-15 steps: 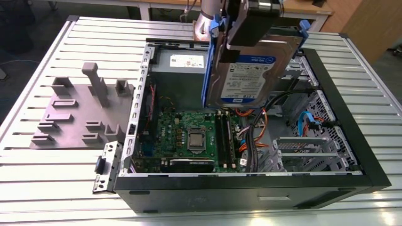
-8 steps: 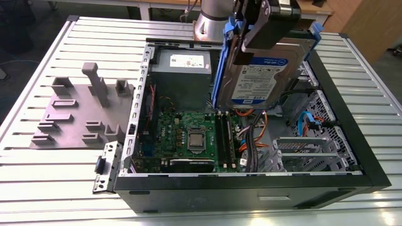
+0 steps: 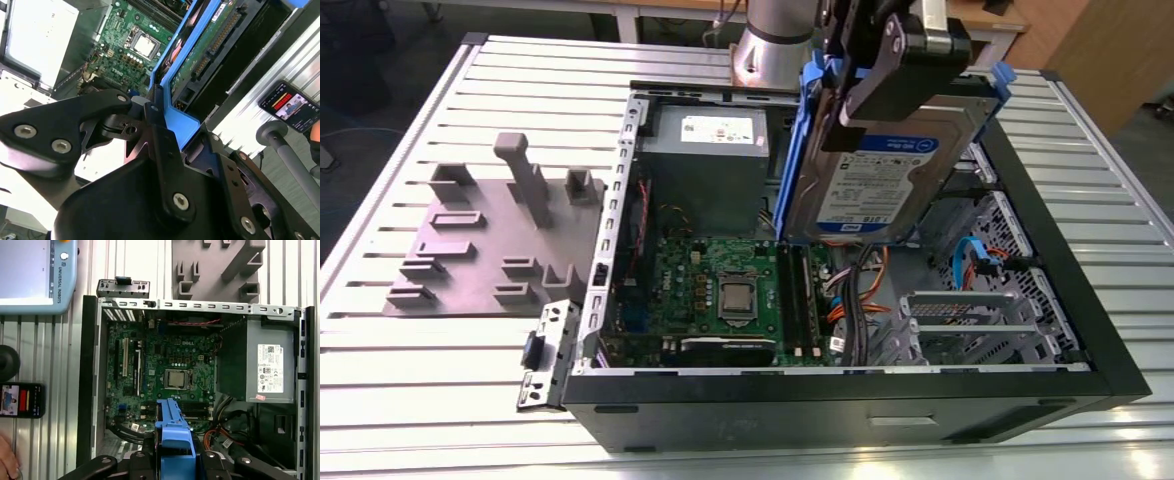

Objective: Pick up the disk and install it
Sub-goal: 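Insert the disk into the insertion slot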

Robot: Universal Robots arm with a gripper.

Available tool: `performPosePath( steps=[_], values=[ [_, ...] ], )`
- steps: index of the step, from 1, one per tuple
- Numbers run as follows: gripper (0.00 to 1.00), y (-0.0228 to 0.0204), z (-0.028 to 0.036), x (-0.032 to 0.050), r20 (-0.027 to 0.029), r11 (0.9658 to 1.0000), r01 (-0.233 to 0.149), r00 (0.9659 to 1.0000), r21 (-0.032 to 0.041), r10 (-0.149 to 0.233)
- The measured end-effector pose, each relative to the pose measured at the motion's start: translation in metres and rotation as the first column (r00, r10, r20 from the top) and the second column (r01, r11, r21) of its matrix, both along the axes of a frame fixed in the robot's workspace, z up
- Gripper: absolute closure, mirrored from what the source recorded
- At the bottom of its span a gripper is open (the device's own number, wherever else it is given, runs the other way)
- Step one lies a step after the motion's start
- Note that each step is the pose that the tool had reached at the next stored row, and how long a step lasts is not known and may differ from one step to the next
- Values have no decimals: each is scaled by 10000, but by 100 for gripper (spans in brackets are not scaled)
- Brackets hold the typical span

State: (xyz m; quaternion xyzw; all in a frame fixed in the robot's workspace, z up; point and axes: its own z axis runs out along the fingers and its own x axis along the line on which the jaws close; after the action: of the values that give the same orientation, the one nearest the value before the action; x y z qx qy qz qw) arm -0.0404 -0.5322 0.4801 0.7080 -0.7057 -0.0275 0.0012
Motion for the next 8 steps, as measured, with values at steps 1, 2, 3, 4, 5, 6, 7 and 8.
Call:
performPosePath(
  steps=[1,2,3,4,5,6,7,8],
  values=[
    [63,-4,-1,-1,0,10000,1,10000,0,-1],
    [63,-4,-1,-1,0,10000,2,10000,0,-2],
    [63,-4,-1,0,0,10000,1,10000,0,-1],
    [63,-4,-1,1,0,10000,0,10000,-1,0],
    [63,-6,-1,0,0,10000,0,10000,-1,0],
    [63,-6,-1,0,0,10000,0,10000,-1,0],
    [63,-7,-1,0,0,10000,0,10000,-1,0],
    [63,-7,-1,0,0,10000,0,10000,-1,0]
  ],
)
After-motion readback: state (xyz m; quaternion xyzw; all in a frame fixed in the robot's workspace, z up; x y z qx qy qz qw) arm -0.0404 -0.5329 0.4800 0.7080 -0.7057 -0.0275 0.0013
